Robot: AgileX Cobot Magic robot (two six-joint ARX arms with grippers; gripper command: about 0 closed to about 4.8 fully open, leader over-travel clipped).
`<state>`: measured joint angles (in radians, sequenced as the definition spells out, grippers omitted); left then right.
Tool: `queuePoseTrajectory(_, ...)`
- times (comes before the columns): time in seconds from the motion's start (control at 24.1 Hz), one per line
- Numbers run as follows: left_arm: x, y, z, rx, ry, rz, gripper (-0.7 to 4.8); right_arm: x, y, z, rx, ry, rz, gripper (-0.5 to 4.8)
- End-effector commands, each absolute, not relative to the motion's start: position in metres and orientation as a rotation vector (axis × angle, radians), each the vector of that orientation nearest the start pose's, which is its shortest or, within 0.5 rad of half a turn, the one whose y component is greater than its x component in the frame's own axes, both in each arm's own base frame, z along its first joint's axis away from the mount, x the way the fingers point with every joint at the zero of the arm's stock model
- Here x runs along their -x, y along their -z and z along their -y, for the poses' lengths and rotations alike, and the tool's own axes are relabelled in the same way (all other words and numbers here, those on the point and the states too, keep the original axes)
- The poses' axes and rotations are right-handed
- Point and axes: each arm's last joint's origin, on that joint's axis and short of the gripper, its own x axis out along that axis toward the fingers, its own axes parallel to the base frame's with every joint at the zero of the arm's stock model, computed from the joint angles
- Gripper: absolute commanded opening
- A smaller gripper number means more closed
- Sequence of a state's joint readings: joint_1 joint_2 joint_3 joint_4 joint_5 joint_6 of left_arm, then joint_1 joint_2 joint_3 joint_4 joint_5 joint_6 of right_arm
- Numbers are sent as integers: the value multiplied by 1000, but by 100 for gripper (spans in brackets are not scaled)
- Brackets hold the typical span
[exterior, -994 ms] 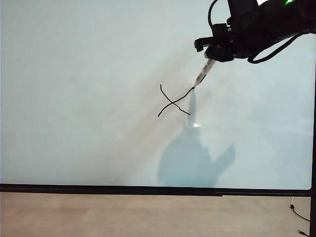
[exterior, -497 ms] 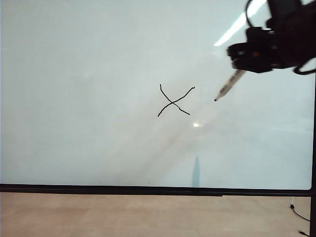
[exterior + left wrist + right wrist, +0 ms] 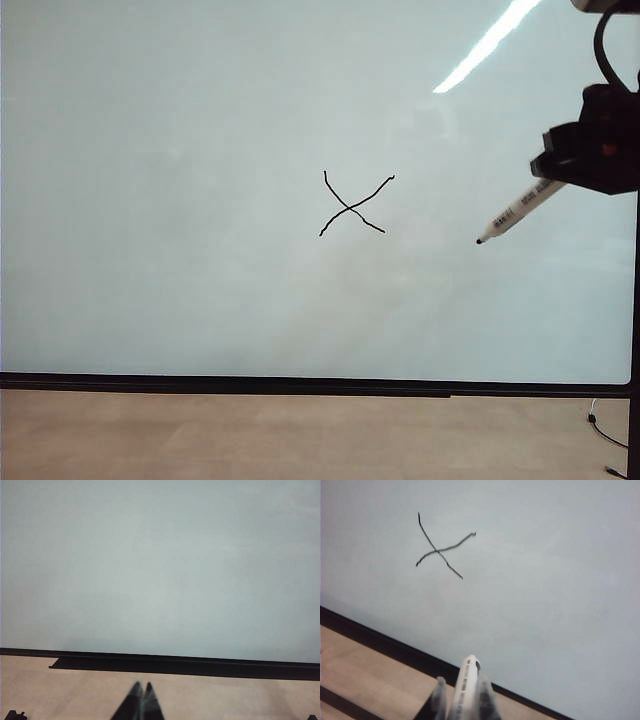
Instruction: Pick up the pen on the shelf to the right of the whiteboard and draw a cross mark.
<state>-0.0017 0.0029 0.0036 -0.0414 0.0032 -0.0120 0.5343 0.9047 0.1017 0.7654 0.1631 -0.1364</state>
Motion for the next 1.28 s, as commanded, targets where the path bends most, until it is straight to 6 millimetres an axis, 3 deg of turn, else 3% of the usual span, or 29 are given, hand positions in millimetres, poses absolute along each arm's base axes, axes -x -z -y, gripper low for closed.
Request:
queuePoseTrajectory(0.04, -97, -163, 0, 8, 5, -25, -5, -144, -173, -80, 135, -368, 6, -6)
queuePoseTrajectory(0.54, -97, -163, 0, 8, 5, -26, -4, -133, -152, -71, 119, -325, -15, -6)
queuePoseTrajectory(1.28, -97, -163, 0, 8, 5, -25, -4, -113, -156, -51, 169, -259, -80, -5)
